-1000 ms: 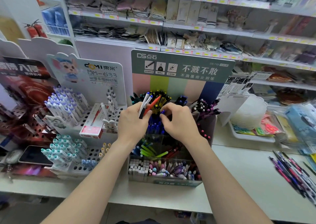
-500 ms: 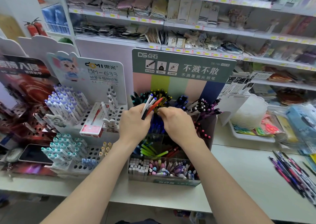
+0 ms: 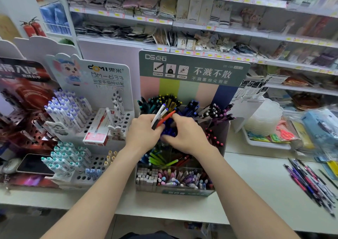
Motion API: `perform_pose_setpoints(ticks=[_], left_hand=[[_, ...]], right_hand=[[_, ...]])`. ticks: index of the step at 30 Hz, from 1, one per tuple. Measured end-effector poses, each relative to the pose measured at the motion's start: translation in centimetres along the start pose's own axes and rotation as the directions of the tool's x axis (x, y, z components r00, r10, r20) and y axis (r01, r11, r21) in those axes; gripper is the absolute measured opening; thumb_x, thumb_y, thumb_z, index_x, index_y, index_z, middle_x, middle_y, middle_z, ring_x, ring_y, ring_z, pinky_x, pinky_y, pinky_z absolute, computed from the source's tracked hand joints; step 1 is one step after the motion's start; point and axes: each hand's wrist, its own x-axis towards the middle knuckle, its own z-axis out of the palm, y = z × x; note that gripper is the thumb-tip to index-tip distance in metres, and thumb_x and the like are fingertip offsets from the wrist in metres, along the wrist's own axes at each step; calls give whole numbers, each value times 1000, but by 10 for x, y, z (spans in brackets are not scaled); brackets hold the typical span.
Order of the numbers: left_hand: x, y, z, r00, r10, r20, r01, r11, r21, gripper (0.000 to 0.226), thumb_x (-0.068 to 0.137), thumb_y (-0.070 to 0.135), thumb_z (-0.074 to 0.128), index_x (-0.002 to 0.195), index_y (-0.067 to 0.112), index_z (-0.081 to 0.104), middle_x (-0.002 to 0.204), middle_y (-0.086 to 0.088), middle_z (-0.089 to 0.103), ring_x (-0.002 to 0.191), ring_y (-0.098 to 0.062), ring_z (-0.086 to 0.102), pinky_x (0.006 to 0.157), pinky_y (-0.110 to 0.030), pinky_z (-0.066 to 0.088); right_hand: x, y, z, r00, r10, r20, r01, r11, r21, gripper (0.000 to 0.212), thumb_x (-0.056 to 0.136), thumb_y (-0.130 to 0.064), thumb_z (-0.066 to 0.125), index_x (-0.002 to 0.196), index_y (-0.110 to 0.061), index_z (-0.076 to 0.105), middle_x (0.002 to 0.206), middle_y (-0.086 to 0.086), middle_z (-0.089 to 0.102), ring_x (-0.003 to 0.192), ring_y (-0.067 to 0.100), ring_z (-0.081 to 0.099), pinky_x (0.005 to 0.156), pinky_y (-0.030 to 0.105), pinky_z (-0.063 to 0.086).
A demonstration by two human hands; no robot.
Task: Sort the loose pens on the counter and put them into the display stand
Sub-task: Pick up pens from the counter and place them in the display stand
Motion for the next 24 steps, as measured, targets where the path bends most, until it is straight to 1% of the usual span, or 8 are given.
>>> perform_pose_setpoints(ticks=[3, 5, 8, 11, 14, 16, 19, 24], left_hand=[[-5, 2, -3, 999, -51, -9, 51, 999, 18, 15, 87, 18, 74, 81, 29, 67, 66, 3, 64, 60, -20, 62, 53, -35, 53], [-13, -1, -1, 992, -87, -90, 90, 995, 30, 15, 87, 12, 72, 79, 23, 65, 65, -2, 61, 57, -22, 59, 49, -32, 46], [-24, -7, 5, 985, -102, -140, 102, 995, -9, 15, 89, 11, 74, 82, 21, 67, 66, 0, 61, 57, -19, 59, 50, -31, 46], [-26, -13, 9, 991, -78, -104, 80, 997, 8, 18, 86, 11, 80, 95, 24, 71, 79, 4, 61, 65, -17, 60, 55, -34, 54], [-25, -17, 13, 988, -88, -124, 98, 992, 78, 22, 86, 15, 83, 104, 25, 73, 92, 6, 52, 72, -11, 54, 57, -23, 42], [-27, -14, 15, 989, -65, -130, 77, 992, 96, 28, 88, 19, 82, 114, 28, 73, 94, 8, 52, 78, -16, 58, 64, -28, 44], [-28, -7, 18, 989, 5, -147, -11, 999, -38, 47, 92, 20, 81, 135, 31, 67, 98, 9, 60, 89, -14, 59, 76, -31, 49], [-25, -7, 24, 975, -27, -221, 12, 997, -71, 12, 102, 35, 70, 106, 26, 76, 87, 7, 63, 78, -15, 60, 71, -45, 55]], right_hand=[[2, -1, 2, 999, -5, 53, 15, 983, -184, 72, 78, -57, 85, 128, -28, 43, 108, -3, 70, 96, 29, 68, 68, 38, 51], [5, -2, 3, 999, 14, -43, -22, 979, -204, 62, 85, -52, 82, 132, -30, 48, 106, -2, 73, 97, 31, 70, 70, 38, 52], [2, -8, 7, 998, -61, -2, 59, 980, -192, 42, 94, -44, 75, 129, -29, 58, 111, -3, 73, 104, 29, 70, 77, 41, 58], [-2, -3, 7, 995, -25, -97, 7, 983, -186, 45, 95, -45, 74, 136, -32, 59, 114, -6, 74, 104, 26, 71, 75, 40, 57], [-7, -3, 10, 996, -86, -33, 78, 978, -192, 40, 97, -42, 71, 134, -33, 59, 116, -7, 72, 106, 26, 70, 76, 40, 58], [-8, -2, 13, 992, -79, -95, 58, 977, -204, 46, 95, -40, 73, 137, -33, 55, 114, -7, 73, 103, 26, 72, 73, 39, 58], [-11, 5, 14, 982, -21, -186, -18, 978, -206, 62, 96, -45, 73, 150, -29, 47, 116, -6, 73, 100, 27, 74, 72, 39, 57], [-14, 7, 17, 963, -25, -269, -12, 991, -136, 35, 102, -42, 66, 135, -30, 66, 116, -8, 72, 97, 23, 73, 69, 36, 57]])
